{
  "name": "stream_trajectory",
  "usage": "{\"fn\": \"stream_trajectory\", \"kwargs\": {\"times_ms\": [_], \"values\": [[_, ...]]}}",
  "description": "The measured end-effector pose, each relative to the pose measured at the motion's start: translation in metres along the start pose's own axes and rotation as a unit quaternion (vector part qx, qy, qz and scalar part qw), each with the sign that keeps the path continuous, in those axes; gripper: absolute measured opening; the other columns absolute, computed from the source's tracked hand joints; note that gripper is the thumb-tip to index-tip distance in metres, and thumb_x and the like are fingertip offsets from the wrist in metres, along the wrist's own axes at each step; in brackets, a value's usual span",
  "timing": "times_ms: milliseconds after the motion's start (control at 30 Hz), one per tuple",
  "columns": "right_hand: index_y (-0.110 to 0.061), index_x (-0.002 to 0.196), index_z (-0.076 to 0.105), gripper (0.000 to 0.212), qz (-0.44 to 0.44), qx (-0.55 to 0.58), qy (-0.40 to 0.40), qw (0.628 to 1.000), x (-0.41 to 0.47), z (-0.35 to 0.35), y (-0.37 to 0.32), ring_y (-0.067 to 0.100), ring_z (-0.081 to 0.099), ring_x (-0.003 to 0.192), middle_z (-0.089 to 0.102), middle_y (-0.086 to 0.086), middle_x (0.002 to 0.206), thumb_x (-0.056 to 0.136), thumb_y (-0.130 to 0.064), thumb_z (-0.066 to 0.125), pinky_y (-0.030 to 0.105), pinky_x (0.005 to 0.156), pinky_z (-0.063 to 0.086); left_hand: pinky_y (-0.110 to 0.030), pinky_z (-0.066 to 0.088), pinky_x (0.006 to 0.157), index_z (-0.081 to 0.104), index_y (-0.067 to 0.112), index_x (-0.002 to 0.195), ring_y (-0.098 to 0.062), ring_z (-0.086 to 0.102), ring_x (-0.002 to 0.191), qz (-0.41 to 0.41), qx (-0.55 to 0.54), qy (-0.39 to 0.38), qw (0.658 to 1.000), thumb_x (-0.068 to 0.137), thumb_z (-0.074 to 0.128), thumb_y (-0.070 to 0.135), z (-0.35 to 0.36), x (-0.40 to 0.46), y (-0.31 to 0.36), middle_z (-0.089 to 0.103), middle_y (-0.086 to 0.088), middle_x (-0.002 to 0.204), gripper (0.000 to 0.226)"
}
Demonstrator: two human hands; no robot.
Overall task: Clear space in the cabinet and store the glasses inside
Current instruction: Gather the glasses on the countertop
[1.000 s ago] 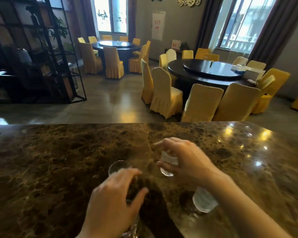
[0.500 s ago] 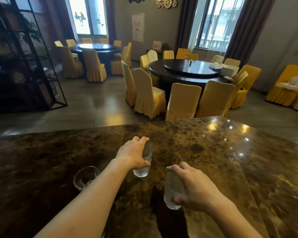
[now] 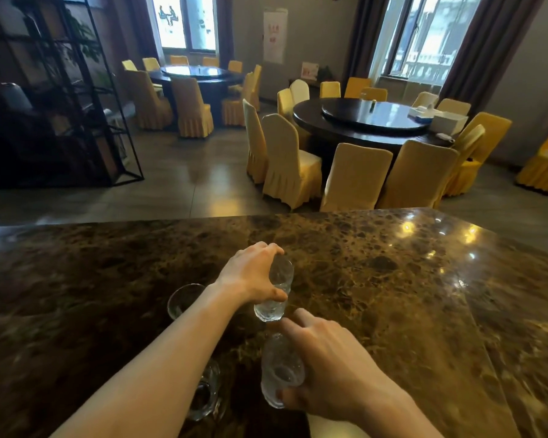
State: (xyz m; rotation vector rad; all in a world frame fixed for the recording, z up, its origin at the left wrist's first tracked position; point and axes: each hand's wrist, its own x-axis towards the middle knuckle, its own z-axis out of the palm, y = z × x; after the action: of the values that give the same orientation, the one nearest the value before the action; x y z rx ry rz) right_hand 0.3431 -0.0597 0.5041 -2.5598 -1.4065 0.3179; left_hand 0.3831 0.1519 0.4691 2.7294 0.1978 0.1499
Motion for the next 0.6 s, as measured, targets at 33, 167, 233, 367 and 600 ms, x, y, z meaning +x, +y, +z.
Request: {"fn": "stream_trajectory", "kwargs": {"times_ms": [33,167,233,367,600], "values": [[-0.040,0.142,0.032,0.089,-0.008,0.002,-0.002,1.000,0.003,0.003,-0.005,0.014,0.053,0.099,0.047,-0.010,0.119,0.066,-0.053,0.078,0.028,0.080,0.049,-0.040,0.050,0.100,0.046,0.032,0.139,-0.018,0.054,0.120,0.002,-0.003,-0.002,1.000,0.061,0.088,0.053,-0.001,-0.001,0.000,0.056,0.008,0.130,0.092],[-0.037,0.146,0.031,0.092,-0.016,-0.002,-0.006,1.000,0.012,0.012,-0.019,0.023,0.054,0.118,0.046,-0.002,0.139,0.068,-0.051,0.079,0.038,0.095,0.052,-0.040,0.051,0.099,0.046,0.032,0.138,-0.018,0.055,0.119,0.004,-0.012,-0.001,1.000,0.061,0.088,0.054,-0.002,-0.004,-0.003,0.056,0.008,0.130,0.091],[-0.037,0.146,0.031,0.091,-0.013,-0.006,-0.008,1.000,0.015,0.015,-0.022,0.024,0.053,0.119,0.045,-0.001,0.140,0.069,-0.050,0.079,0.039,0.096,0.051,-0.039,0.051,0.098,0.046,0.033,0.138,-0.018,0.055,0.118,0.003,-0.016,0.001,1.000,0.061,0.088,0.053,-0.001,-0.005,-0.004,0.056,0.009,0.129,0.090],[-0.035,0.147,0.031,0.092,-0.006,-0.013,-0.006,1.000,0.017,0.018,-0.021,0.024,0.052,0.119,0.044,-0.002,0.142,0.070,-0.048,0.079,0.039,0.095,0.051,-0.039,0.051,0.097,0.047,0.033,0.137,-0.018,0.055,0.117,0.003,-0.020,0.004,1.000,0.061,0.088,0.054,0.004,-0.006,-0.004,0.057,0.009,0.128,0.089],[-0.036,0.147,0.029,0.092,0.004,-0.022,-0.013,1.000,0.018,0.019,-0.019,0.024,0.050,0.119,0.043,-0.002,0.141,0.070,-0.046,0.079,0.040,0.092,0.051,-0.039,0.049,0.101,0.046,0.029,0.140,-0.020,0.053,0.122,0.006,-0.018,0.007,1.000,0.064,0.087,0.053,0.009,-0.004,-0.001,0.055,0.006,0.133,0.090]]}}
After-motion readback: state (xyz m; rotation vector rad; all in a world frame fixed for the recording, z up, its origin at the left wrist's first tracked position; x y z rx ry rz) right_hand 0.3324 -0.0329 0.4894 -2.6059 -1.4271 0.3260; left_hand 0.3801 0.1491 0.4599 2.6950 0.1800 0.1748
